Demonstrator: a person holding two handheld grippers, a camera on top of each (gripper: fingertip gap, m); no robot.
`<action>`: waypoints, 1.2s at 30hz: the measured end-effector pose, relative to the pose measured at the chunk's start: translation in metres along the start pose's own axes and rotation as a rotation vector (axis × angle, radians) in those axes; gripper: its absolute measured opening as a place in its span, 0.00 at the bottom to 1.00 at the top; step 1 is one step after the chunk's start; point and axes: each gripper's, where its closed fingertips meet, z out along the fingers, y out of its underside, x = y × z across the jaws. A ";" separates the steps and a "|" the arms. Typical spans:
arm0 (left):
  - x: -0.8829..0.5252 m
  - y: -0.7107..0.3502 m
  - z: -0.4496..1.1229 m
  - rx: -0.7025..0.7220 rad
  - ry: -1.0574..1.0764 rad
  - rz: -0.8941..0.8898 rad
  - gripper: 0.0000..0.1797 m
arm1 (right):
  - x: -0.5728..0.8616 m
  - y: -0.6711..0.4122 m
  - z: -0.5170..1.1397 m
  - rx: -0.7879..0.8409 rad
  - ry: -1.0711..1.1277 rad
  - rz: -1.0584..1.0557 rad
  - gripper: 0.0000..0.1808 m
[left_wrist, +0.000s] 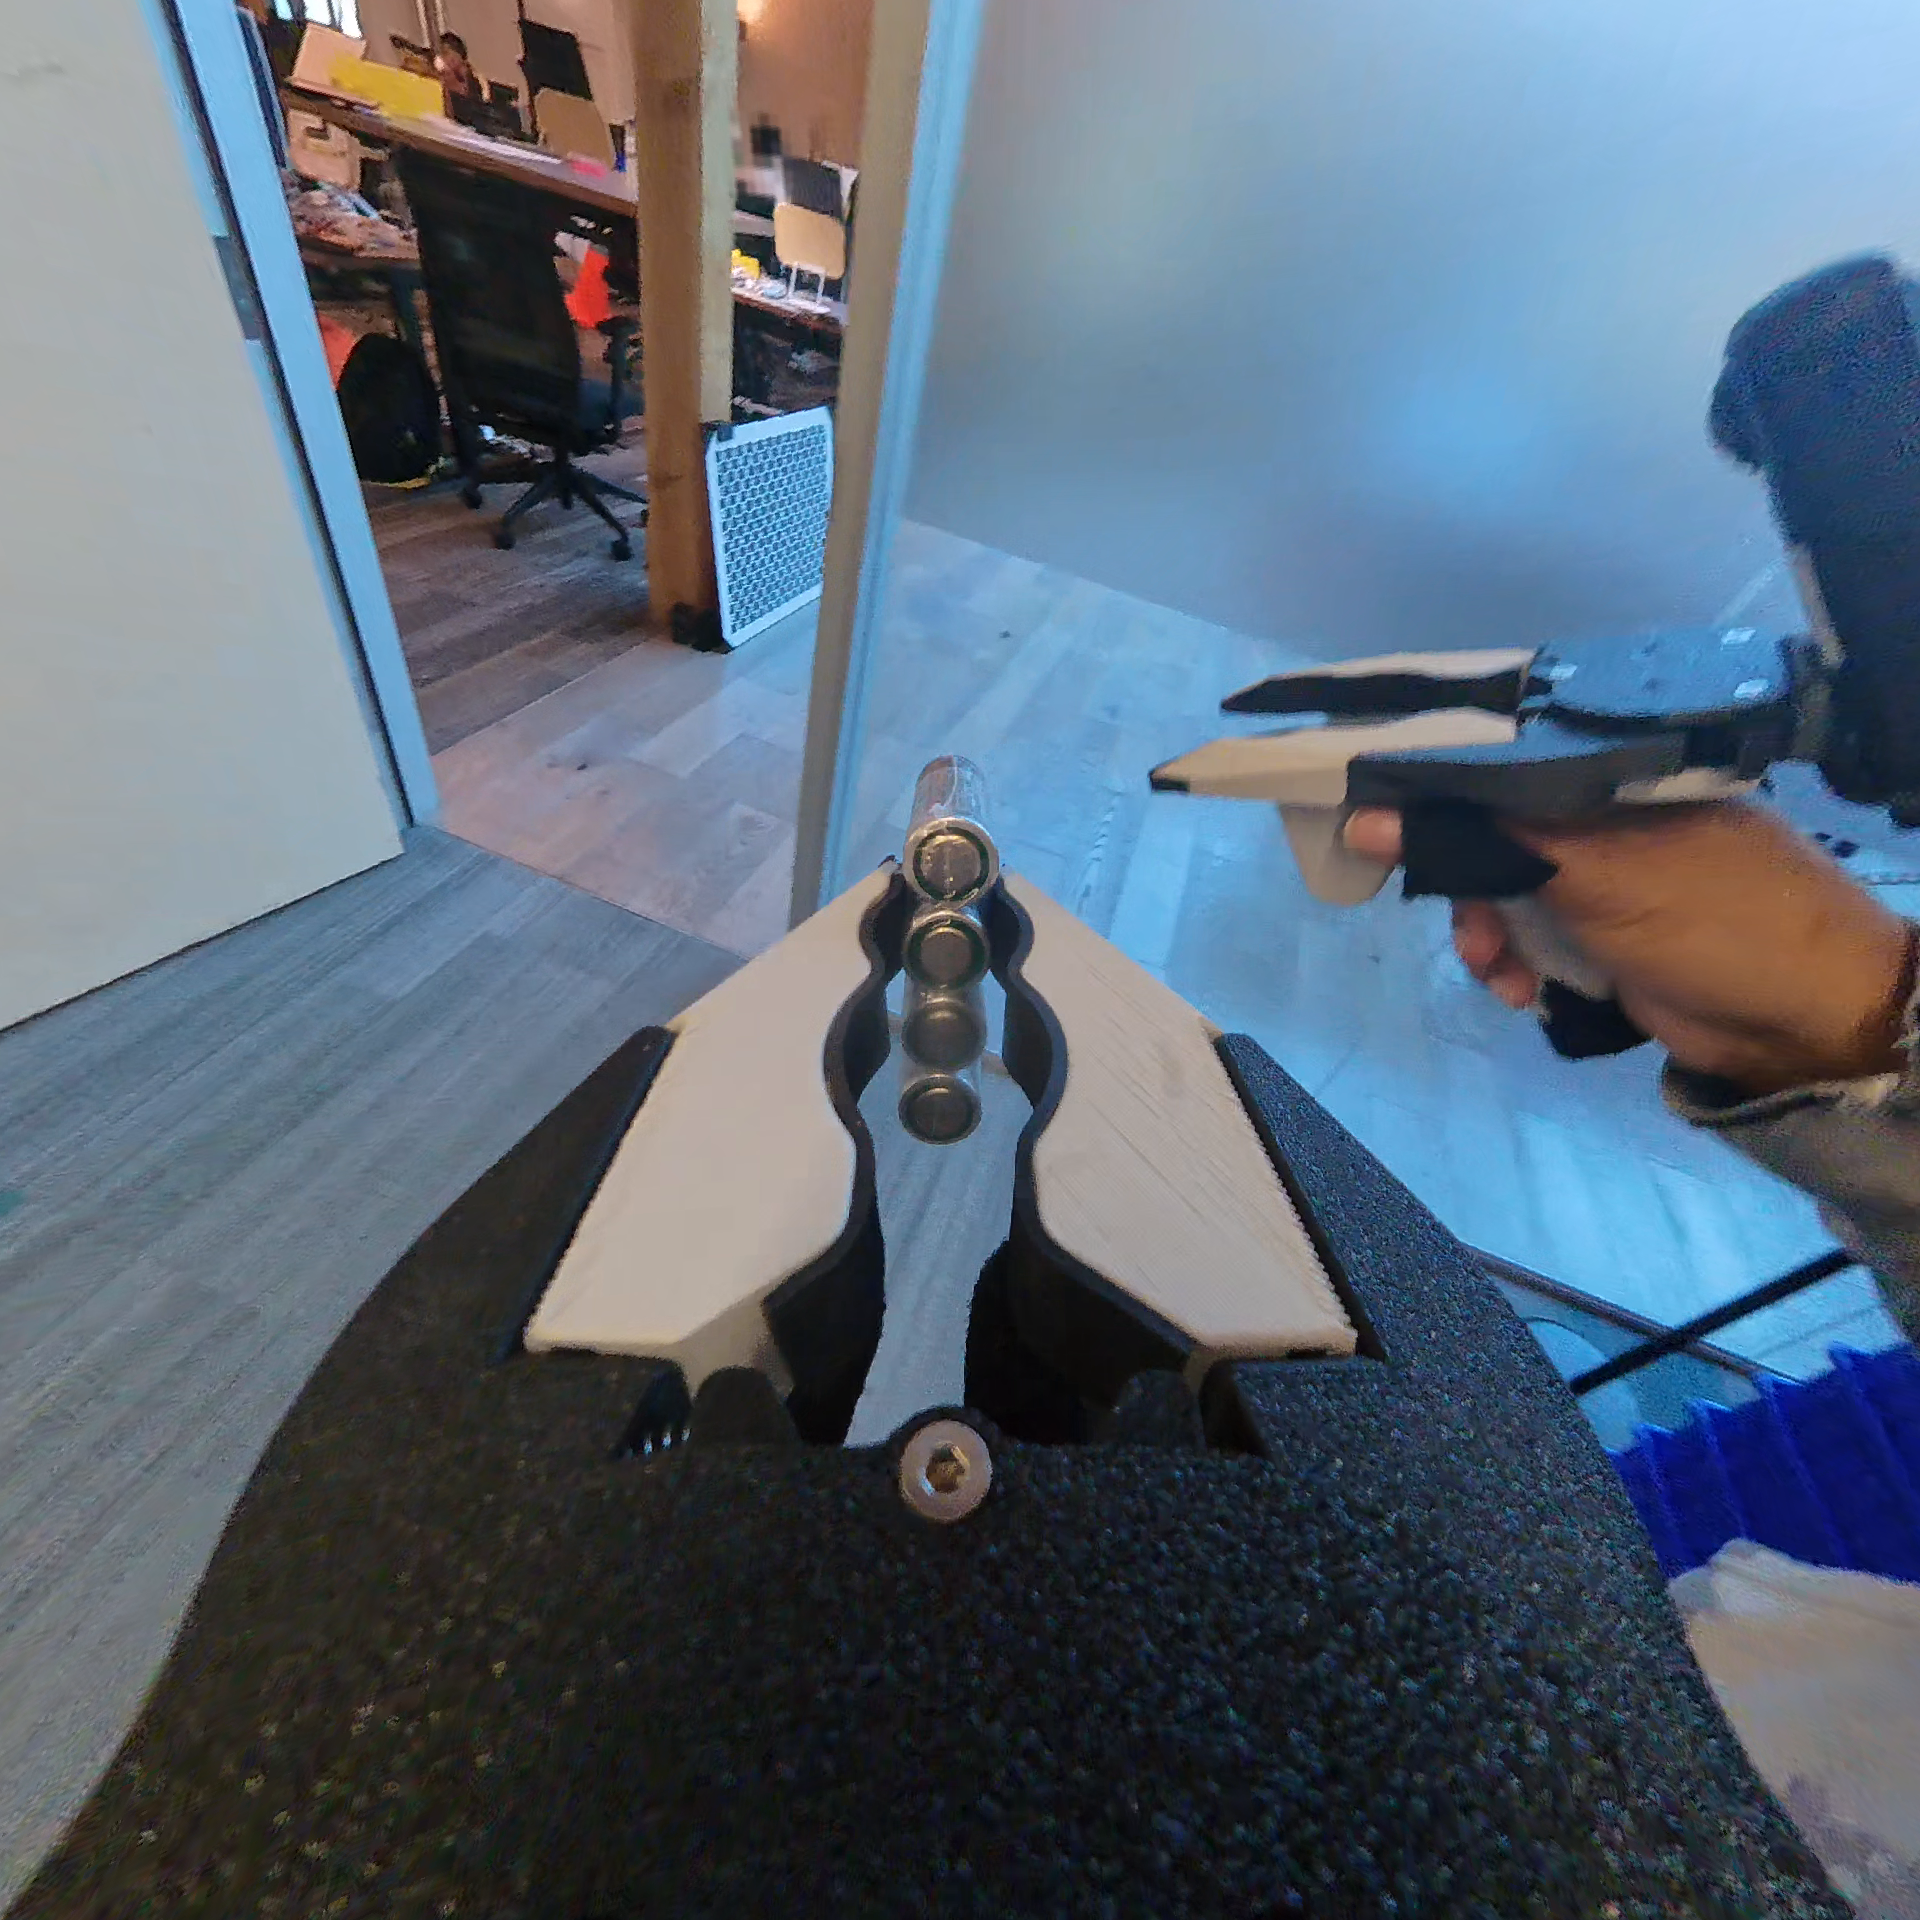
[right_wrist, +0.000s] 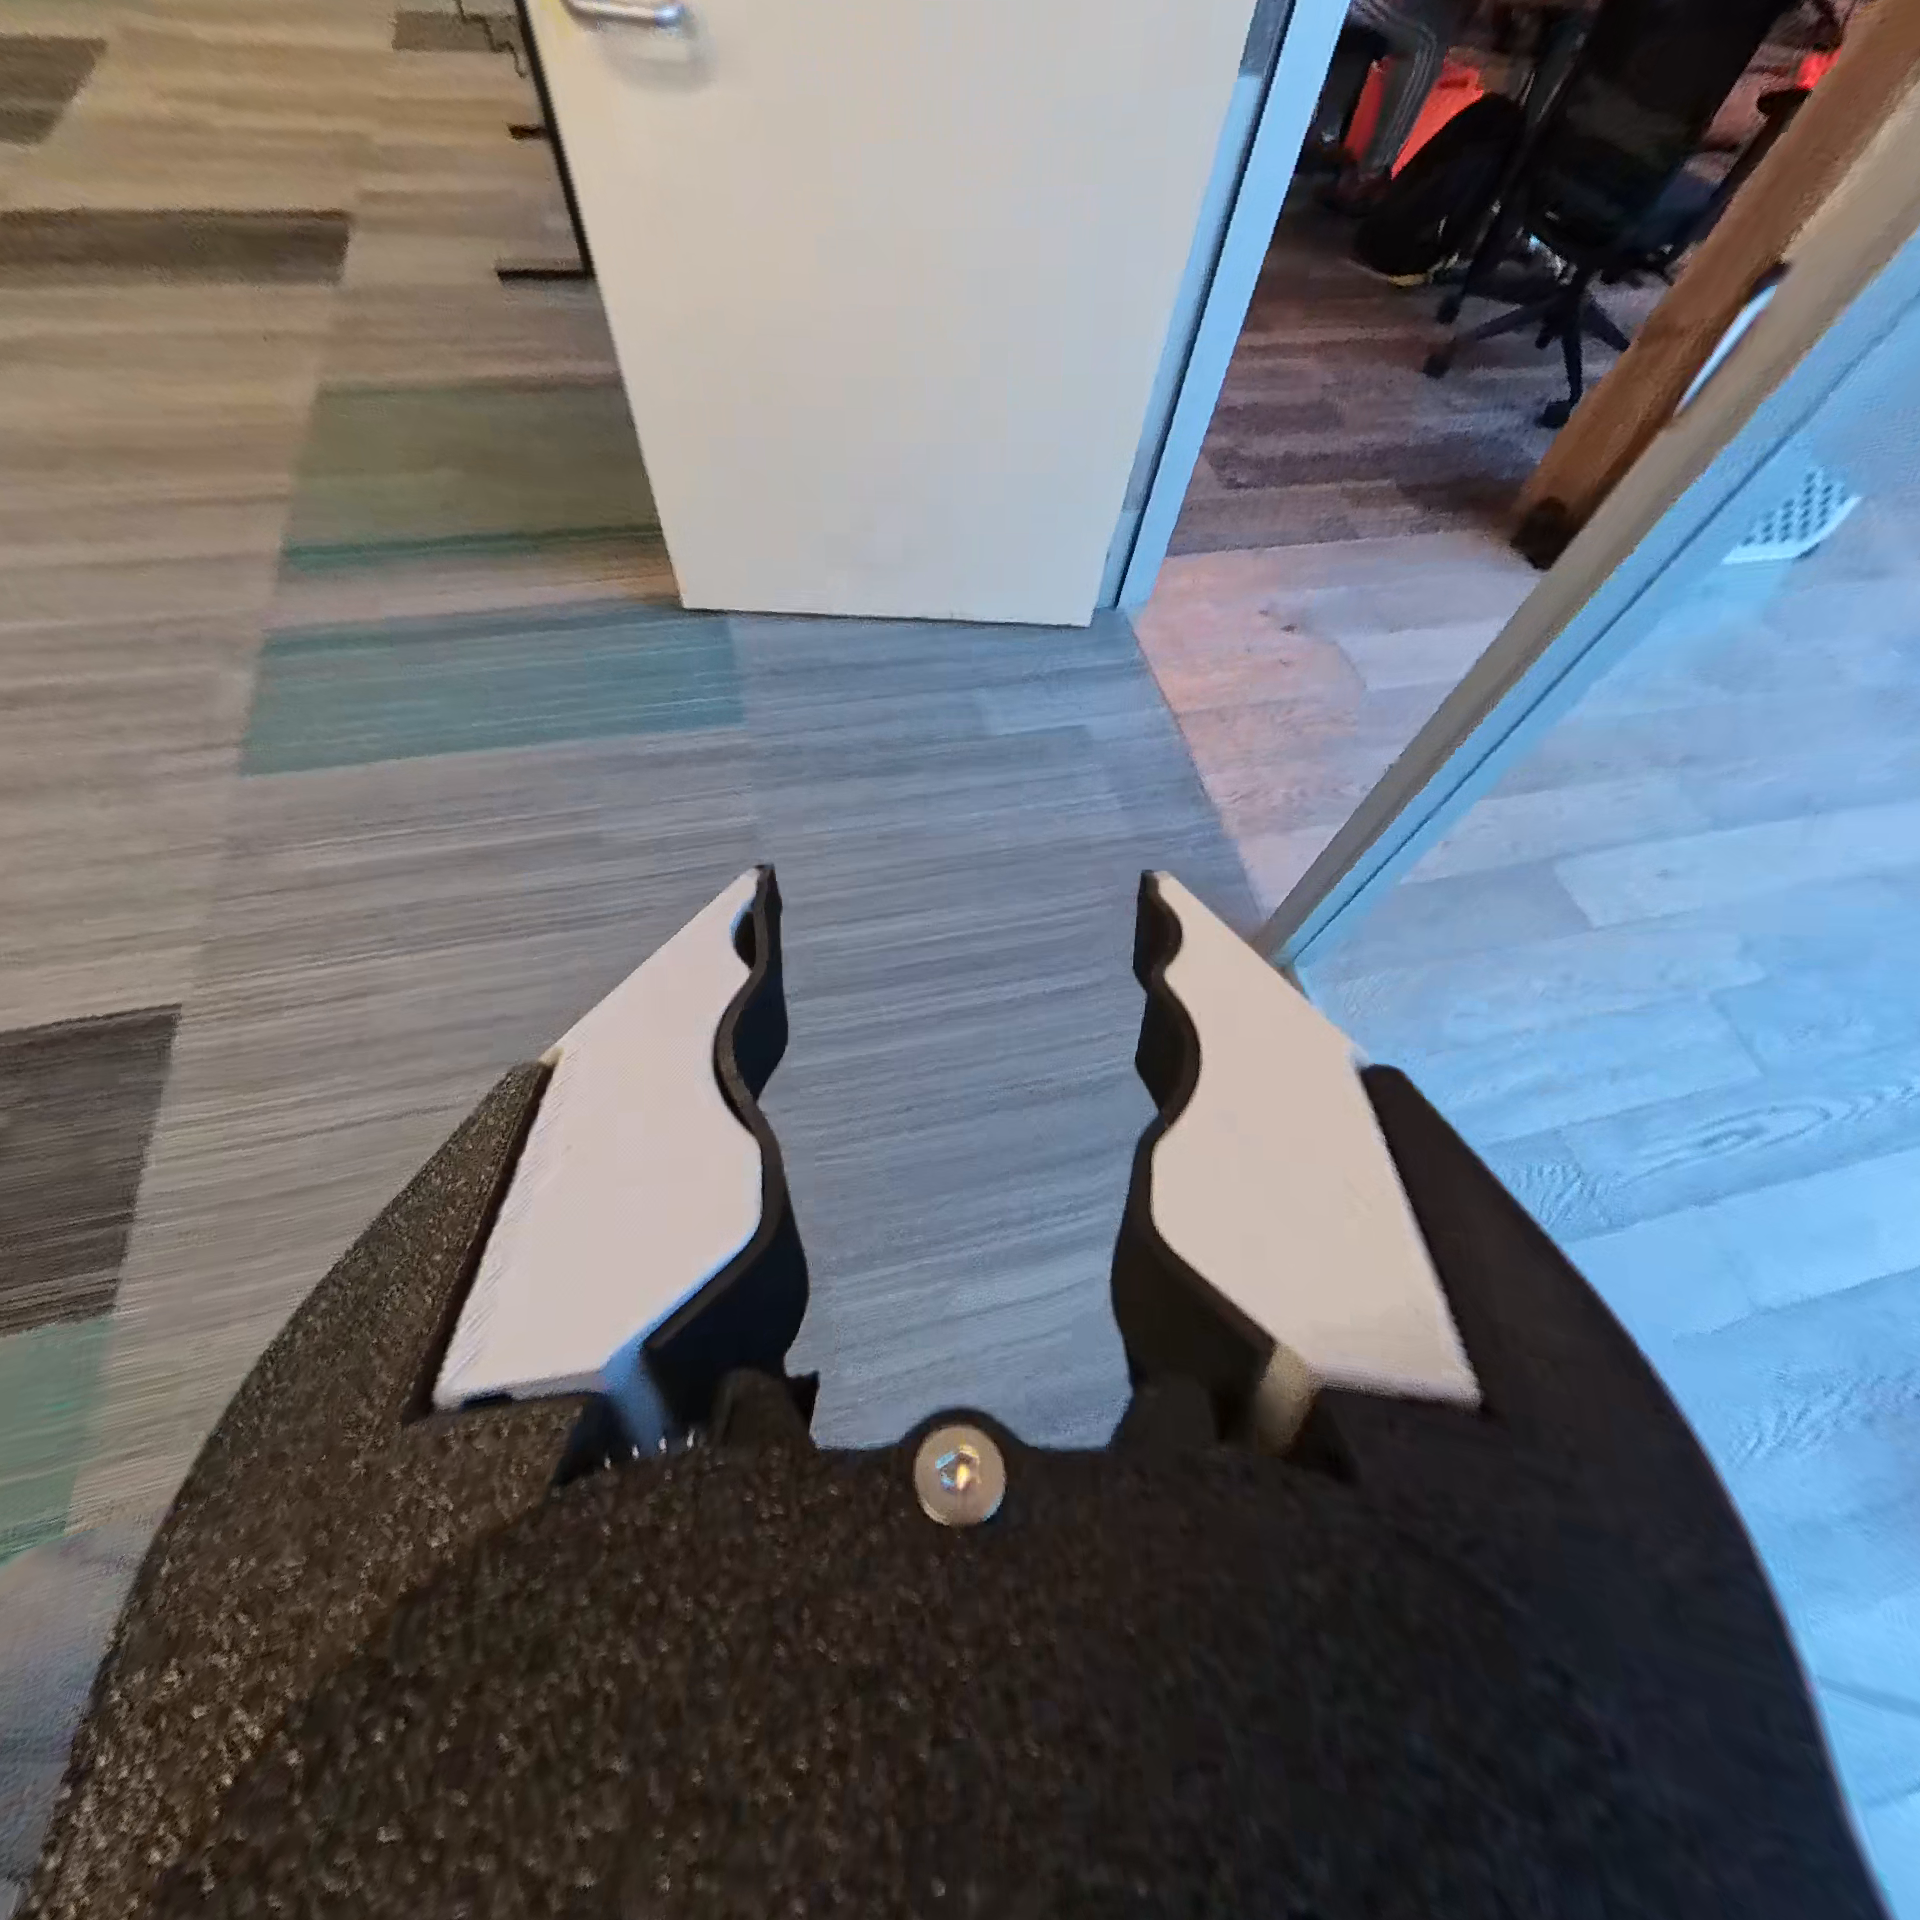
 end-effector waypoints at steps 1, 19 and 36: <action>-0.022 -0.006 0.025 -0.013 -0.013 0.003 0.07 | 0.015 -0.018 0.027 -0.003 -0.003 -0.012 0.38; -0.368 -0.191 0.613 -0.078 0.294 0.133 0.06 | 0.304 -0.243 0.526 0.028 0.130 0.086 0.40; -0.466 -0.366 1.190 -0.109 0.766 -0.342 0.06 | 0.640 -0.520 0.923 0.491 -0.210 -0.041 0.33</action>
